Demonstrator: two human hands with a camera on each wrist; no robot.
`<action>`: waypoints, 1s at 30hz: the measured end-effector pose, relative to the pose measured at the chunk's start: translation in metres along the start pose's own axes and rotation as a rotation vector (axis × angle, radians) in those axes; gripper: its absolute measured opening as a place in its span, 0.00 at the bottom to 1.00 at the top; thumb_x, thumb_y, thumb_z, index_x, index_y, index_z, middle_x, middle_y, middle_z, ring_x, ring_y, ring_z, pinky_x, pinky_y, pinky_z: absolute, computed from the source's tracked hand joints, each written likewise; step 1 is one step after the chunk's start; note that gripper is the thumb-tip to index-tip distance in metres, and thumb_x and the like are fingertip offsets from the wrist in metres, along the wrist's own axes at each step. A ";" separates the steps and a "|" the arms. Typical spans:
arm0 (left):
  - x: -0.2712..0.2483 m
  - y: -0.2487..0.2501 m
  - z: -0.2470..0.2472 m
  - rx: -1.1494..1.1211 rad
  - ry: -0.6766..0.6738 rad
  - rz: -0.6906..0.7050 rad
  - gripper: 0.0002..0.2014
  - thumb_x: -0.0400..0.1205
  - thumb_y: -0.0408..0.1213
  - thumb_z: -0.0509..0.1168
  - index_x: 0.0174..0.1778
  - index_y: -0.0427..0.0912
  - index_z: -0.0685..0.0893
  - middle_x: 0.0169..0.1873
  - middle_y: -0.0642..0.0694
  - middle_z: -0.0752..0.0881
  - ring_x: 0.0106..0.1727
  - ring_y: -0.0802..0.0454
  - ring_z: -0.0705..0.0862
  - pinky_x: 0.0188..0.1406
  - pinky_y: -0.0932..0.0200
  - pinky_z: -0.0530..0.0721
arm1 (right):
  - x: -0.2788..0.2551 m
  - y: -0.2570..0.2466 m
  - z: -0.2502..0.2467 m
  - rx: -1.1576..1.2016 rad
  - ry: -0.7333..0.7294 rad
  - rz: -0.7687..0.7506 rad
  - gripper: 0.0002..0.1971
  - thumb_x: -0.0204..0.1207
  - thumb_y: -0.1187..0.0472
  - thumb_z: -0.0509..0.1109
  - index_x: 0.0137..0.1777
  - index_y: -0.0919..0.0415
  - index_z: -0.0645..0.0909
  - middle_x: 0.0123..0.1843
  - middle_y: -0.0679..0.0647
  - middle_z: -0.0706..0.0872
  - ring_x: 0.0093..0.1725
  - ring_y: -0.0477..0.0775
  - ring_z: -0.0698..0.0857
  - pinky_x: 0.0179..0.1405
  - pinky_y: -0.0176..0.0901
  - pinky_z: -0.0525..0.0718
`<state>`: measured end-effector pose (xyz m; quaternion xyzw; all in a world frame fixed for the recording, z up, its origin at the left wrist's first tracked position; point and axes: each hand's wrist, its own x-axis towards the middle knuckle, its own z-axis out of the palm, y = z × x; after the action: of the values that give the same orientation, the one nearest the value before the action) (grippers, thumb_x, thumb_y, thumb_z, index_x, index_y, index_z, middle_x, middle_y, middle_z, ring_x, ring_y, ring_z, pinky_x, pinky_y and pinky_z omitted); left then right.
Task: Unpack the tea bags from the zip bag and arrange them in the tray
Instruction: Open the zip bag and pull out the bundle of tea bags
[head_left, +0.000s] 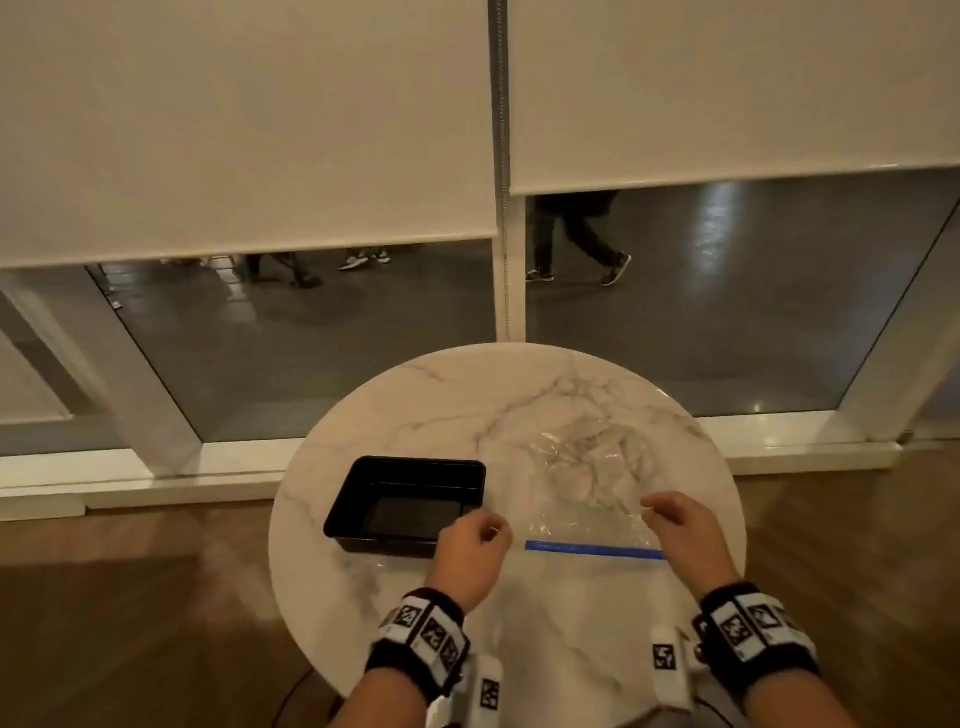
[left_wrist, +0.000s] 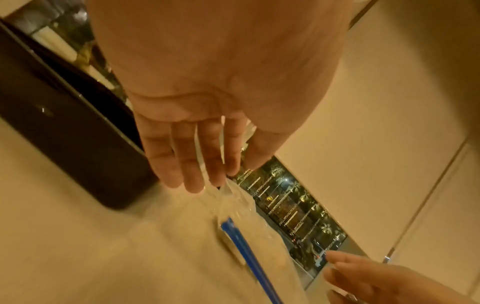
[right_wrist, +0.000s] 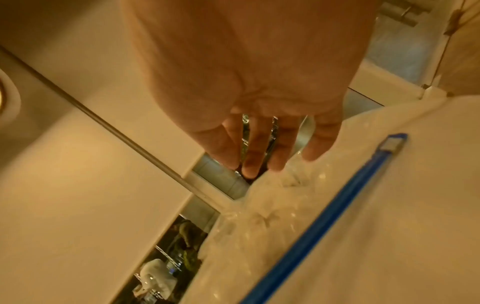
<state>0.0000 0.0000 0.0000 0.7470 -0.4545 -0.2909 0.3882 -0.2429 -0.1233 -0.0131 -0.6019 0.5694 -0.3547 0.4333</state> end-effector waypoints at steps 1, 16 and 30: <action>0.004 0.000 0.010 -0.032 -0.008 -0.034 0.05 0.84 0.42 0.68 0.52 0.48 0.88 0.45 0.51 0.90 0.46 0.56 0.88 0.49 0.61 0.87 | 0.000 0.005 0.005 -0.038 0.046 0.025 0.09 0.78 0.68 0.71 0.50 0.53 0.86 0.49 0.52 0.89 0.57 0.59 0.86 0.61 0.51 0.82; 0.017 0.000 0.035 -0.067 0.039 -0.197 0.07 0.80 0.31 0.70 0.44 0.49 0.86 0.43 0.44 0.91 0.43 0.52 0.91 0.41 0.64 0.87 | -0.007 0.035 0.019 0.092 0.355 0.340 0.13 0.75 0.69 0.71 0.59 0.57 0.84 0.56 0.59 0.84 0.56 0.63 0.82 0.62 0.55 0.83; 0.015 0.000 0.040 -0.226 0.016 -0.274 0.07 0.86 0.34 0.65 0.45 0.39 0.87 0.41 0.42 0.89 0.37 0.50 0.89 0.37 0.58 0.90 | 0.001 0.069 0.012 0.386 0.353 0.446 0.24 0.75 0.64 0.71 0.68 0.40 0.78 0.56 0.62 0.87 0.53 0.65 0.88 0.58 0.63 0.88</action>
<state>-0.0252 -0.0259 -0.0227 0.7560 -0.3097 -0.3841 0.4300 -0.2576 -0.1215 -0.0811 -0.2988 0.6755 -0.4511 0.5009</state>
